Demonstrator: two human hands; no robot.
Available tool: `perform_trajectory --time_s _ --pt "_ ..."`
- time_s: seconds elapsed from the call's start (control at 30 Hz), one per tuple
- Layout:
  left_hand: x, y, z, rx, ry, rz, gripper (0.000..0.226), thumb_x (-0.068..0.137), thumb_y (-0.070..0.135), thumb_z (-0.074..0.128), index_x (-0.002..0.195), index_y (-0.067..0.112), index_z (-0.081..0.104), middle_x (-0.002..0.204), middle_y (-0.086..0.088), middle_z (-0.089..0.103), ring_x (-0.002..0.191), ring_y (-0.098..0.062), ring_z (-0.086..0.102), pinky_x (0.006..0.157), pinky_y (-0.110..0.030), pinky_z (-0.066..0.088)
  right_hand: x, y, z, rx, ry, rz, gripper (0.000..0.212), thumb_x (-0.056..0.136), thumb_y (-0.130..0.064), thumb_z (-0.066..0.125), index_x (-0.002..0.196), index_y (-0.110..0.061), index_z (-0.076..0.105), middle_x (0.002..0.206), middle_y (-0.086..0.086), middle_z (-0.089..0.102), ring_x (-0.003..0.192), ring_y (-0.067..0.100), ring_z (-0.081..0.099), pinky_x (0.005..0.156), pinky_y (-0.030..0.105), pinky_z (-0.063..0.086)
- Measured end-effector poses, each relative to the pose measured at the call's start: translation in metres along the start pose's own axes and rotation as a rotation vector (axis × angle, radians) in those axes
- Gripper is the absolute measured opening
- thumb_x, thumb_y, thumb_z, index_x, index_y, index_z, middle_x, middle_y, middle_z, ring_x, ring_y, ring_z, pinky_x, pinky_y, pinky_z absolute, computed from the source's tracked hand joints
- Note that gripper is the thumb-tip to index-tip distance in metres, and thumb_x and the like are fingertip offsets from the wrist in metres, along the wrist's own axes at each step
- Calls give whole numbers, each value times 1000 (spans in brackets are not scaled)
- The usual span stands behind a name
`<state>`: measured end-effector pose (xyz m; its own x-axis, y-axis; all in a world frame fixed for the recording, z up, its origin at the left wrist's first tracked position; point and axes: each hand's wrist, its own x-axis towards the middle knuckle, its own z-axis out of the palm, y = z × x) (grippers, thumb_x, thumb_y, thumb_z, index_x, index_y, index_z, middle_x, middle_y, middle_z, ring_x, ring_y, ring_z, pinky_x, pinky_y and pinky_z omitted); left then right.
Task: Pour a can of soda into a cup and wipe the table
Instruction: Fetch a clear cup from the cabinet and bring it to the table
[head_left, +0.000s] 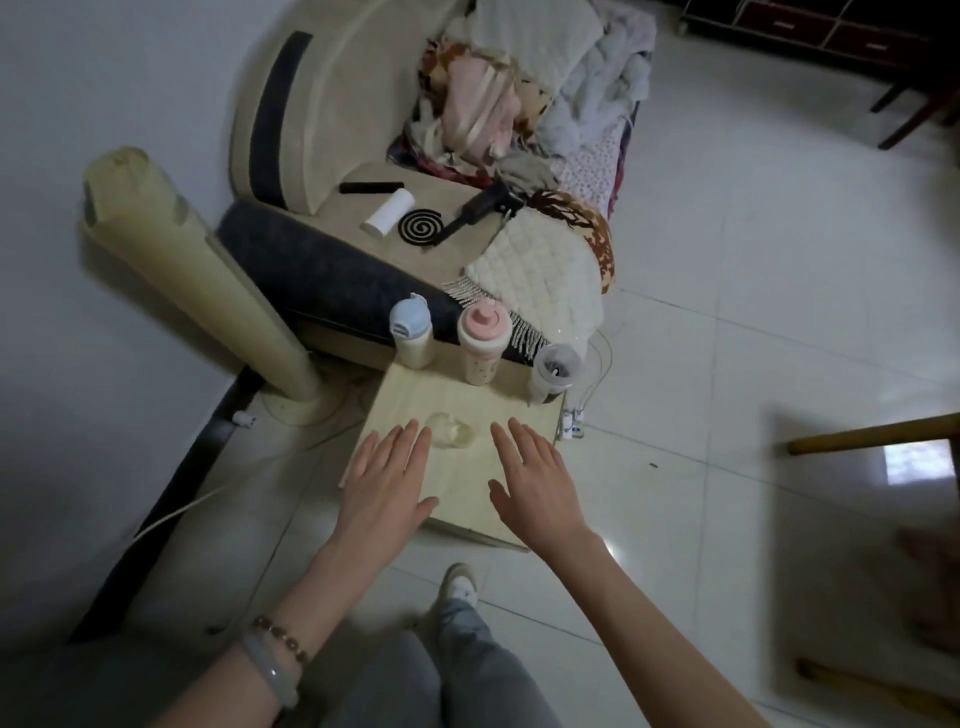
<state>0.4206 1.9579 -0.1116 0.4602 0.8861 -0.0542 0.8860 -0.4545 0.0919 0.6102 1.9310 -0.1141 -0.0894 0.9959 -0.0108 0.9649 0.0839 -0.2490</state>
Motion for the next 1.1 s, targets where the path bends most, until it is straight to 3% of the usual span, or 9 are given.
perform_trajectory --time_s 0.1,0.23,0.33,0.43,0.53,0.63,0.77,0.93,1.1 --pt "28 -18 22 -20 -24 54 89 53 37 87 127 3 52 128 -15 57 115 -29 57 105 -45 36 22 20 21 65 -47 32 73 58 -18 84 124 -3 56 121 22 61 109 36 61 87 45 51" --pt "56 -42 66 -96 -77 115 77 71 39 76 133 4 46 130 -11 57 119 -25 55 110 -37 22 43 43 64 168 -111 118 65 70 -12 77 129 0 52 129 25 55 118 40 54 98 48 43" --pt "70 -53 108 -241 -160 63 76 78 45 67 137 5 41 136 -11 52 124 -25 51 112 -40 27 56 52 103 271 -168 232 61 83 -14 65 139 -5 41 144 19 41 135 34 36 112 38 27" --pt "85 -58 147 -323 -207 30 78 77 40 71 137 3 40 136 -13 51 123 -28 51 110 -39 28 71 56 143 405 -246 345 62 87 -13 60 144 -9 33 150 12 34 139 26 27 114 29 19" --pt "99 -60 183 -418 -223 -2 80 78 39 71 141 6 34 139 -13 47 126 -28 47 108 -35 30 84 57 181 531 -288 450 65 84 -6 58 144 -9 32 149 11 35 138 24 28 111 24 20" --pt "115 -55 216 -594 -261 -156 88 75 37 75 143 9 27 145 -10 40 131 -24 39 108 -36 32 94 60 207 712 -266 629 66 82 -1 57 143 -10 35 146 7 40 135 21 35 108 23 26" --pt "137 -54 252 -732 -269 -315 91 67 32 82 140 12 32 143 -7 40 132 -22 36 107 -39 35 105 67 231 973 -197 824 61 81 8 52 138 -12 43 139 4 49 125 16 46 100 21 36" --pt "149 -54 275 -761 -302 -312 77 67 22 80 134 18 41 135 -2 49 126 -20 43 103 -37 39 112 68 249 1045 -241 782 59 75 12 48 128 -12 55 125 3 61 117 15 54 96 23 45" --pt "151 -50 267 -773 -306 -299 69 67 21 79 127 19 46 125 -1 56 118 -20 50 93 -38 45 112 63 241 1065 -254 809 55 77 13 47 126 -10 57 120 4 64 112 16 57 83 11 45"
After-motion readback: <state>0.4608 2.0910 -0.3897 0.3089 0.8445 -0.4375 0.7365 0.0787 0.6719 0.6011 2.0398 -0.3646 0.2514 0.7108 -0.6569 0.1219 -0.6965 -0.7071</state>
